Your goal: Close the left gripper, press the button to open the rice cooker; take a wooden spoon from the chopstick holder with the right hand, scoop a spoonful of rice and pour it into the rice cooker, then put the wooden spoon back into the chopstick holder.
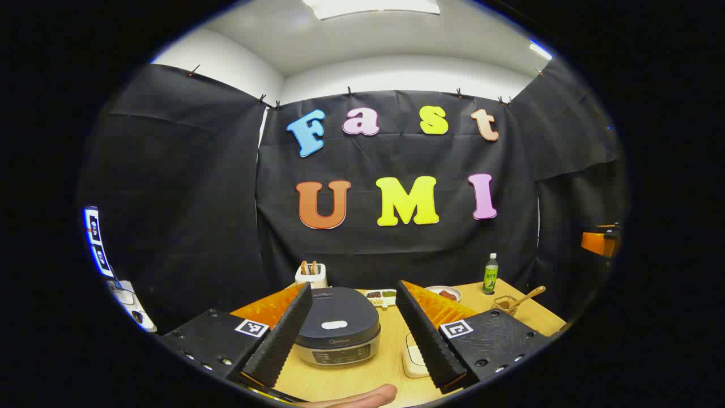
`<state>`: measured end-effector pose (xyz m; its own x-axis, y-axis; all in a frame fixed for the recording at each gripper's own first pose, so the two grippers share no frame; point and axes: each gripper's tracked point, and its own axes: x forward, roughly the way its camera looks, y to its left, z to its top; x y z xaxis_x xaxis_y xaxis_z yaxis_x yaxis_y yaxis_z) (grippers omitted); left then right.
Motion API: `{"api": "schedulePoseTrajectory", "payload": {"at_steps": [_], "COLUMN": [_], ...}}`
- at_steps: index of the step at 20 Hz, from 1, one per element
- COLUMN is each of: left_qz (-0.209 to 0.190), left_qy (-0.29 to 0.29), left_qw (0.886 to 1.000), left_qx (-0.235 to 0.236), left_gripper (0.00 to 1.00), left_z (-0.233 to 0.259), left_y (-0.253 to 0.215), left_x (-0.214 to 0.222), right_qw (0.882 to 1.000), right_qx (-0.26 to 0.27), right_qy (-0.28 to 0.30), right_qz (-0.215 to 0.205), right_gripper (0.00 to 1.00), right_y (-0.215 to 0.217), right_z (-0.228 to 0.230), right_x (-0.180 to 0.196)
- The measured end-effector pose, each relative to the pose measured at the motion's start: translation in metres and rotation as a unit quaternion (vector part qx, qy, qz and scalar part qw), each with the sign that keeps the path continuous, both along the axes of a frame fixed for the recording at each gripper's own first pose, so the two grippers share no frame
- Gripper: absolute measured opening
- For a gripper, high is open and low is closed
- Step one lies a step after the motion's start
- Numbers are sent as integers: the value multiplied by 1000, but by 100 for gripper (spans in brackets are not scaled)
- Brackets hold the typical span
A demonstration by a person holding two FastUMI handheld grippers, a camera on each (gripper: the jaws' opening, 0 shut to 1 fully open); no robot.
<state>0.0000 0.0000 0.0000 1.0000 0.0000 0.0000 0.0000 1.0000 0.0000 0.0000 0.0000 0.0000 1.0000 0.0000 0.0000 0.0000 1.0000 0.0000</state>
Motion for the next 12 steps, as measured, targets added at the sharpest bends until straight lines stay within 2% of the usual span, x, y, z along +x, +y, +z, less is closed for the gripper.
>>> {"api": "schedulePoseTrajectory", "payload": {"at_steps": [1, 12], "left_qz": [0, 26], "left_qy": [-1, 24], "left_qw": [1000, 999], "left_qx": [-2, -15], "left_gripper": [94, 94], "left_z": [1, -9], "left_y": [0, 19], "left_x": [-1, 3], "right_qw": [1000, 999], "right_qx": [-1, -4], "right_qy": [0, 3], "right_qz": [2, 38], "right_gripper": [100, 100], "right_y": [1, 25], "right_z": [-1, -6], "right_x": [-1, -17]}}
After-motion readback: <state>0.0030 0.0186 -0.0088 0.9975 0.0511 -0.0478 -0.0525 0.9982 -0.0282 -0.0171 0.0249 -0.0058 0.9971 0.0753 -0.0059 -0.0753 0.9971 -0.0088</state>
